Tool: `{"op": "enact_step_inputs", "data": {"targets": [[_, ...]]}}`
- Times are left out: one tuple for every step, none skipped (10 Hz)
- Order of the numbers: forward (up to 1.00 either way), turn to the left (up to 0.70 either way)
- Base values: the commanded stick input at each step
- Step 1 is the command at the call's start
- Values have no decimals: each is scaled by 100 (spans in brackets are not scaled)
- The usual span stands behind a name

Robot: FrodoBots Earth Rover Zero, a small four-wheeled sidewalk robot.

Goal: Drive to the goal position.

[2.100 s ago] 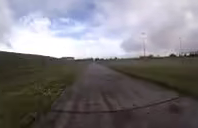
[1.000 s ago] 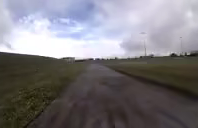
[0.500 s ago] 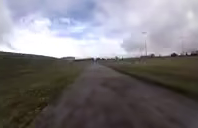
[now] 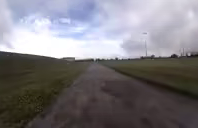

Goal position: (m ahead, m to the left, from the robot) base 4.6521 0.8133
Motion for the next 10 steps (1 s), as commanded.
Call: {"op": "enact_step_inputs", "data": {"targets": [[70,0],[70,0],[70,0],[70,0],[70,0],[70,0],[70,0],[70,0],[70,0],[70,0]]}}
